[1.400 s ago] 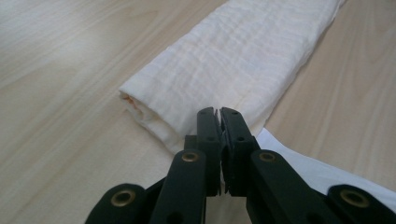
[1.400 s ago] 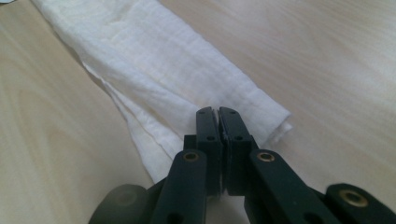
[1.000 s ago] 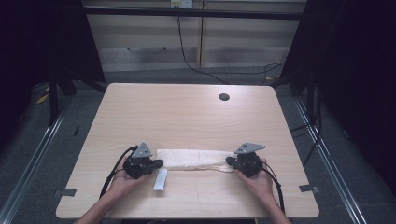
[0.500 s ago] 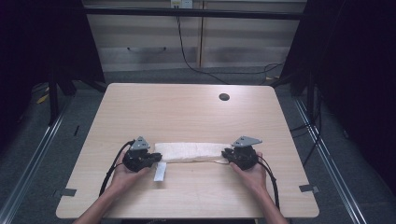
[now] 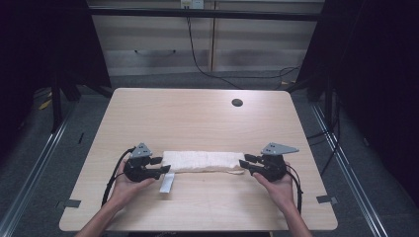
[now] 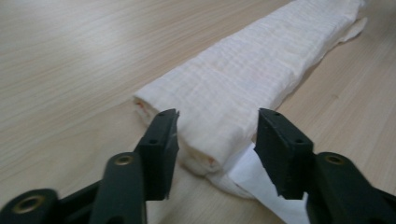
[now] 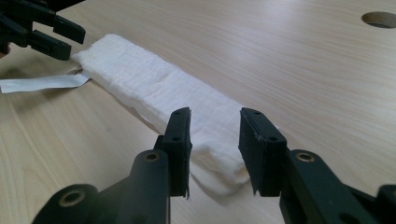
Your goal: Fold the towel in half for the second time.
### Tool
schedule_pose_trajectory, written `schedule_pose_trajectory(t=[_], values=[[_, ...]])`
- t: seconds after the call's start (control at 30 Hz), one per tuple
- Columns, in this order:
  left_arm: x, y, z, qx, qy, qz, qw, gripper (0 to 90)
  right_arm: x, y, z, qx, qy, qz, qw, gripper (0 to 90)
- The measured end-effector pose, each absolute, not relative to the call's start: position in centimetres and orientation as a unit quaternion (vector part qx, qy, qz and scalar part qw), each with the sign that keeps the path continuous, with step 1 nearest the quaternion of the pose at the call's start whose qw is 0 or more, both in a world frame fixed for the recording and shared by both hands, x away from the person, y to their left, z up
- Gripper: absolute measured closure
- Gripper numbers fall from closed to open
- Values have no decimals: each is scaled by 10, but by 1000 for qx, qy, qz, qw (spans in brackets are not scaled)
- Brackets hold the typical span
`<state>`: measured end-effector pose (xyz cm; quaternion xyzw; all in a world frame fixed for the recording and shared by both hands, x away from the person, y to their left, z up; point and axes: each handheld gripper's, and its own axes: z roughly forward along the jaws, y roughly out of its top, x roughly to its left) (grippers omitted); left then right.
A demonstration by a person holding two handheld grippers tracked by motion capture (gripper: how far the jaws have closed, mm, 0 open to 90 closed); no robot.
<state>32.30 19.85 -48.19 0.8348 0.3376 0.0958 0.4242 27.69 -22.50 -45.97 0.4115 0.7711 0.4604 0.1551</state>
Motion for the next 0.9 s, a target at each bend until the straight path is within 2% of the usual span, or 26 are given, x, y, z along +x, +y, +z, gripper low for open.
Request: schedule_pose_trajectory(t=[0.1, 0.37, 0.73, 0.9], values=[[317, 208, -475, 836, 334, 101, 424, 382, 272, -233, -459, 419, 770, 455, 155, 585], [302, 238, -460, 809, 364, 119, 447, 281, 253, -253, -460, 442, 761, 446, 160, 468], [293, 280, -474, 792, 404, 125, 441, 245, 239, -280, -469, 482, 735, 446, 169, 399], [294, 289, -481, 779, 415, 120, 455, 185, 240, -292, -477, 505, 721, 438, 181, 384]])
